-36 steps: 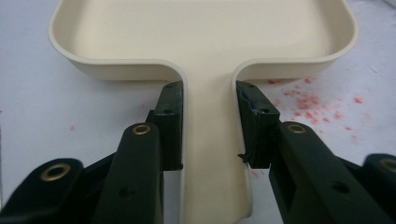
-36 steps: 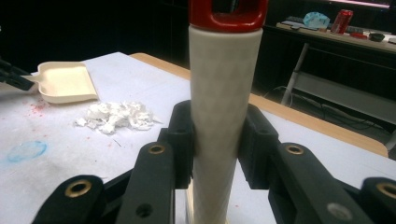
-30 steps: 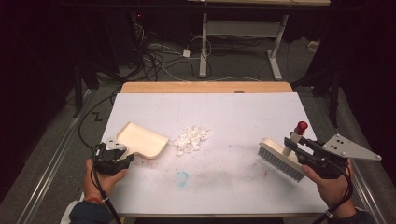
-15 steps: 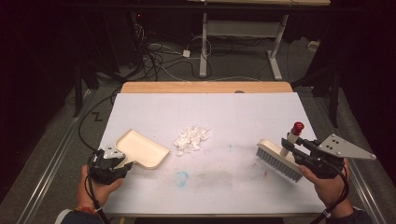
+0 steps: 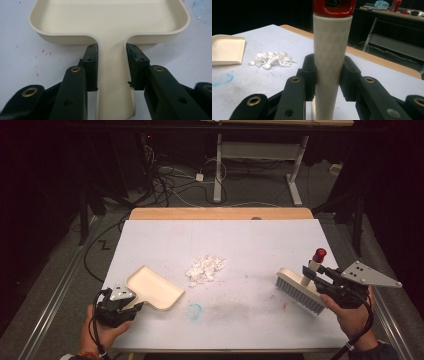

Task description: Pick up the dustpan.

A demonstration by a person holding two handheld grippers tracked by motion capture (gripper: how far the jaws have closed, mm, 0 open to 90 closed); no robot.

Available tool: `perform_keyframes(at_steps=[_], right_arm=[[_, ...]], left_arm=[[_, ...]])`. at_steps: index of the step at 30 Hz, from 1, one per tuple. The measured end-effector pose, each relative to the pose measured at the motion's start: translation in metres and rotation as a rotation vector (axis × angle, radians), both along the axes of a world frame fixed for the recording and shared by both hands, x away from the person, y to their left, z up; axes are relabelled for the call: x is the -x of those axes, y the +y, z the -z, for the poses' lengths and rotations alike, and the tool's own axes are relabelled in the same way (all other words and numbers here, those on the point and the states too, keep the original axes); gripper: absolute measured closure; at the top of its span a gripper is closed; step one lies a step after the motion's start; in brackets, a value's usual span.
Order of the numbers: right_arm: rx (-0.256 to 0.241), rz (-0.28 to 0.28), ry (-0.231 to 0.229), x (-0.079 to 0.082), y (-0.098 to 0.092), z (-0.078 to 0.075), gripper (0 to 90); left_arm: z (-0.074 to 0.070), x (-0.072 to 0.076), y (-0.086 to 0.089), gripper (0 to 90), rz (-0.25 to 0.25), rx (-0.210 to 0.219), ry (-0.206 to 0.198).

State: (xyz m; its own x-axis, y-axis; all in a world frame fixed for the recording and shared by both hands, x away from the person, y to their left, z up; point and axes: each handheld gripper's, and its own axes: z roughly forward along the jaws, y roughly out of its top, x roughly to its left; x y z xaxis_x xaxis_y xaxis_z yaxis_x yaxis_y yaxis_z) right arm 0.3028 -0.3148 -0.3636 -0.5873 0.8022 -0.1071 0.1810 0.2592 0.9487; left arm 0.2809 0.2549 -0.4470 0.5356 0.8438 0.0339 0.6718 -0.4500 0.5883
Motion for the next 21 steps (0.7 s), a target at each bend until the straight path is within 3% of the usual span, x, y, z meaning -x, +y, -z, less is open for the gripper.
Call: perform_keyframes(at_steps=[4, 11, 21], right_arm=[[-0.005, -0.001, 0.008, 0.000, 0.000, 0.001, 70.5], [0.005, 0.000, 0.016, 0.000, 0.001, 0.002, 70.5], [0.006, 0.002, 0.024, -0.001, 0.003, 0.004, 70.5]], left_arm=[[0.000, 0.000, -0.001, 63.8, 0.009, 0.034, 0.024], [-0.001, 0.000, -0.009, 63.8, 0.072, 0.039, 0.040], [0.000, -0.001, -0.017, 63.7, 0.104, 0.028, 0.045]])
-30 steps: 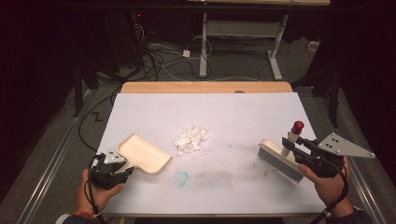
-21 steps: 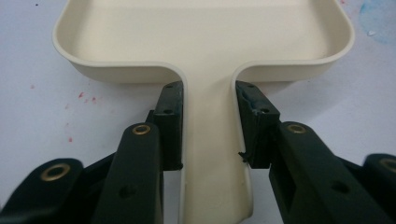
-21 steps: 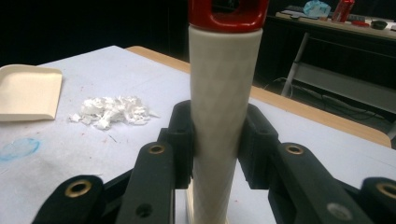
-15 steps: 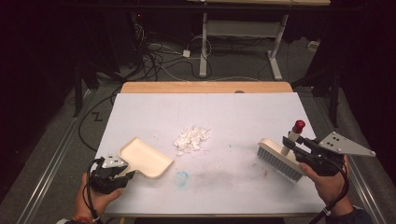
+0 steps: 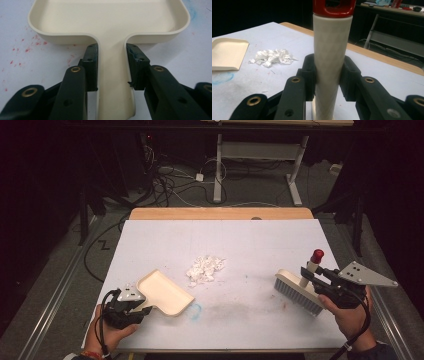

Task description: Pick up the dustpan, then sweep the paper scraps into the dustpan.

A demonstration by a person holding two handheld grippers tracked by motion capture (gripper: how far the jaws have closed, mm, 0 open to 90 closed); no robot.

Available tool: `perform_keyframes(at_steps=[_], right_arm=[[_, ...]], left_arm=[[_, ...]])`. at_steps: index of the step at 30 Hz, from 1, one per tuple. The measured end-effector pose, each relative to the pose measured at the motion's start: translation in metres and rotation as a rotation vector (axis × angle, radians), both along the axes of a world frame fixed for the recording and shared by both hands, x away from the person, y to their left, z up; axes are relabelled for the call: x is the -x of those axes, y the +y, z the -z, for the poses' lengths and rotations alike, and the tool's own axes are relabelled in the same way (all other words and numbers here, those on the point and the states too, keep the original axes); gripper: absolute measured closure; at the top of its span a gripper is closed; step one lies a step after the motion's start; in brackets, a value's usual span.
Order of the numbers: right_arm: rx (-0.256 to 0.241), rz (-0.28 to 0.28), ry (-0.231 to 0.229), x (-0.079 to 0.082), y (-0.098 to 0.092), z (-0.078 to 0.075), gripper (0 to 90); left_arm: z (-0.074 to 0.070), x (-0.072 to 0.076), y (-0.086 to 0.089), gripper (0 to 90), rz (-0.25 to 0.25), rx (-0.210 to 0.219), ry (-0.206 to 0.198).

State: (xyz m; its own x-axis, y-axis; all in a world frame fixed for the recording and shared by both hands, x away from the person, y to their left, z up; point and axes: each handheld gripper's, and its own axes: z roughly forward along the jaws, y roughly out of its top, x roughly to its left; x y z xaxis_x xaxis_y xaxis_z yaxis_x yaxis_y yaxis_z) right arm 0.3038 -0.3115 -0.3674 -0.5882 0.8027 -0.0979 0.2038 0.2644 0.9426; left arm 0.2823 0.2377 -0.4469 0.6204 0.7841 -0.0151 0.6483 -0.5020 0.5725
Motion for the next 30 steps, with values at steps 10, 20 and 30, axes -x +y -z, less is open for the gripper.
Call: perform_keyframes(at_steps=[10, 20, 30], right_arm=[[-0.013, 0.009, 0.007, -0.006, 0.003, 0.004, 70.5], [-0.016, -0.018, 0.014, -0.041, 0.023, 0.002, 70.6], [-0.026, -0.057, 0.008, -0.087, 0.053, -0.013, 70.5]], left_arm=[[-0.001, -0.009, -0.009, 63.6, 0.051, -0.018, 0.001], [0.003, -0.010, -0.013, 63.6, 0.058, -0.042, 0.001], [0.006, -0.010, -0.012, 63.6, 0.059, -0.036, 0.004]])
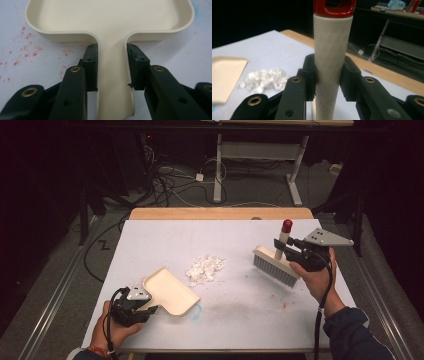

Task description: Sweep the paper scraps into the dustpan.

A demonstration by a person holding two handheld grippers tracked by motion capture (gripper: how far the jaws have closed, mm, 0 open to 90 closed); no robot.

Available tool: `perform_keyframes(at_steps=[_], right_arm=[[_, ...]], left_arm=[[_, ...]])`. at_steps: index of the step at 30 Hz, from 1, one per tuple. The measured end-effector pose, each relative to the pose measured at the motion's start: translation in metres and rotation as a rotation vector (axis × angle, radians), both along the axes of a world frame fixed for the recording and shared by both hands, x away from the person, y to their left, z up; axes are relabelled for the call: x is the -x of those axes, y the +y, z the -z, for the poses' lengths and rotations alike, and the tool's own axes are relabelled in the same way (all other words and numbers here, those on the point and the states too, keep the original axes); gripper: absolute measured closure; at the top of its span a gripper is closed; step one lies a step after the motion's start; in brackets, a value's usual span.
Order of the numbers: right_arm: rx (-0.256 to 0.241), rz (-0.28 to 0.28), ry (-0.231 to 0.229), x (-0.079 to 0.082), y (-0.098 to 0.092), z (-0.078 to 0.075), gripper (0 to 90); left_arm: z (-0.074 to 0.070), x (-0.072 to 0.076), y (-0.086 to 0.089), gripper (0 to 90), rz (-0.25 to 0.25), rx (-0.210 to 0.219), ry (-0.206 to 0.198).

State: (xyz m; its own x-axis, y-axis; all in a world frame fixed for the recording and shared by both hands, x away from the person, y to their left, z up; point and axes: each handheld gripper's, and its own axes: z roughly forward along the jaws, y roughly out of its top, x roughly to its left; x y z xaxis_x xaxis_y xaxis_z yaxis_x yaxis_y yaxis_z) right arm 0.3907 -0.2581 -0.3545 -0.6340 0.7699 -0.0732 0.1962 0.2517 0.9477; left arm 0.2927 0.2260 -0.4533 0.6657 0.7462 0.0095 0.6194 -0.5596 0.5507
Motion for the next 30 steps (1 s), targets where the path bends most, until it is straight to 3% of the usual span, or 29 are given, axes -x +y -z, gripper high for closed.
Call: perform_keyframes(at_steps=[6, 18, 24, 30], right_arm=[[0.002, 0.003, -0.011, -0.023, 0.023, -0.007, 70.5], [0.038, 0.052, -0.018, -0.058, 0.075, 0.005, 70.6], [0.043, 0.075, 0.004, -0.069, 0.092, 0.016, 70.5], [0.031, 0.055, 0.015, -0.067, 0.101, 0.021, 70.6]], left_arm=[[0.002, -0.001, -0.001, 63.6, -0.002, 0.001, 0.012], [0.004, 0.000, -0.003, 63.6, -0.001, -0.016, 0.011], [0.005, -0.001, -0.003, 63.6, -0.001, -0.014, 0.016], [0.006, -0.001, -0.002, 63.5, -0.001, -0.010, 0.019]])
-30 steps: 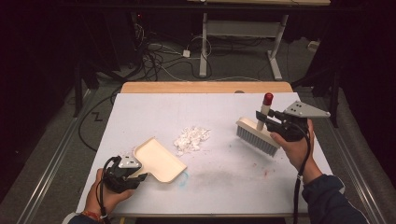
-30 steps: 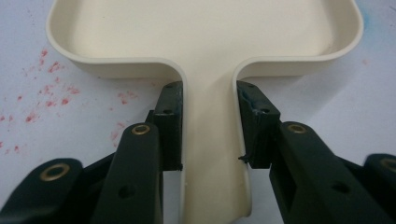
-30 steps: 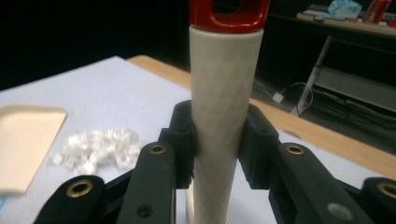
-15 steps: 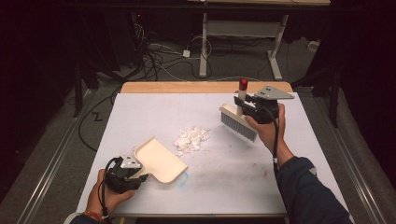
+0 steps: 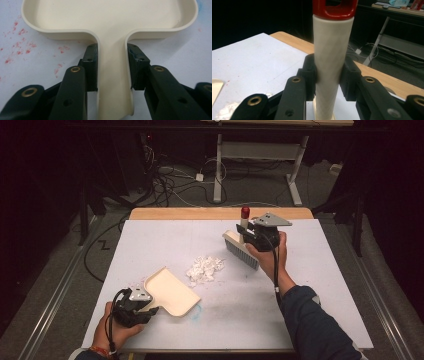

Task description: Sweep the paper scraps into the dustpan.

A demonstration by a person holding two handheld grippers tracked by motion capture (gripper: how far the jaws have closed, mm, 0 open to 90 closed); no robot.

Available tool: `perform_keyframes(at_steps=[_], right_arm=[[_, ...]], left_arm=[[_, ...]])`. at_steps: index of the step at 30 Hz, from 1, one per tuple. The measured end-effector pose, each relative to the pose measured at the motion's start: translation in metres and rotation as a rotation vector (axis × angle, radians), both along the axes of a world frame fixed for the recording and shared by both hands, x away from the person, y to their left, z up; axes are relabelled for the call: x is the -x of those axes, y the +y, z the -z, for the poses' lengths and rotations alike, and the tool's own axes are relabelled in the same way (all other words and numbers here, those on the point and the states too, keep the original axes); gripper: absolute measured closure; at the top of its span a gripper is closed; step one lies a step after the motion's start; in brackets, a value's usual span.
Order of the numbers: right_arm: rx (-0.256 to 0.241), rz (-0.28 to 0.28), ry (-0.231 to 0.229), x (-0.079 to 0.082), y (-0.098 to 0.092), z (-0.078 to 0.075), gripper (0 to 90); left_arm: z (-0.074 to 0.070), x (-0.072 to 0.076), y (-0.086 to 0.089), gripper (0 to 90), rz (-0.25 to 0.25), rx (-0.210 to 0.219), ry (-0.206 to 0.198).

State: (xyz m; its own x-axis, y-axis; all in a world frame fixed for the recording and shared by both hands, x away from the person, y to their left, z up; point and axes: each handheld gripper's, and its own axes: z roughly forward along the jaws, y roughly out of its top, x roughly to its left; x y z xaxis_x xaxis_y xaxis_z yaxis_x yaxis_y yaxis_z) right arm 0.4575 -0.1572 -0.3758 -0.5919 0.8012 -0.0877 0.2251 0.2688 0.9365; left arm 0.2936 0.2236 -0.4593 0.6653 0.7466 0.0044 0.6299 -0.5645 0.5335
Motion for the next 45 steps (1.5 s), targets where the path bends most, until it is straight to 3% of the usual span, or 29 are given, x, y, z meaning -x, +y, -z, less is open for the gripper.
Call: perform_keyframes(at_steps=[14, 28, 36, 45], right_arm=[[0.036, -0.096, -0.006, 0.023, 0.027, 0.002, 70.4], [0.026, -0.020, -0.047, 0.005, 0.022, -0.007, 70.5], [0.074, 0.000, -0.078, -0.003, 0.040, 0.003, 70.6], [0.082, -0.095, -0.081, 0.009, 0.063, 0.009, 70.4]], left_arm=[[-0.001, 0.000, -0.002, 63.5, 0.005, -0.003, 0.004], [-0.004, -0.007, -0.006, 63.6, 0.022, -0.004, 0.032], [-0.006, -0.007, -0.005, 63.6, 0.028, -0.009, 0.047], [-0.012, -0.011, -0.006, 63.6, 0.036, -0.031, 0.071]])
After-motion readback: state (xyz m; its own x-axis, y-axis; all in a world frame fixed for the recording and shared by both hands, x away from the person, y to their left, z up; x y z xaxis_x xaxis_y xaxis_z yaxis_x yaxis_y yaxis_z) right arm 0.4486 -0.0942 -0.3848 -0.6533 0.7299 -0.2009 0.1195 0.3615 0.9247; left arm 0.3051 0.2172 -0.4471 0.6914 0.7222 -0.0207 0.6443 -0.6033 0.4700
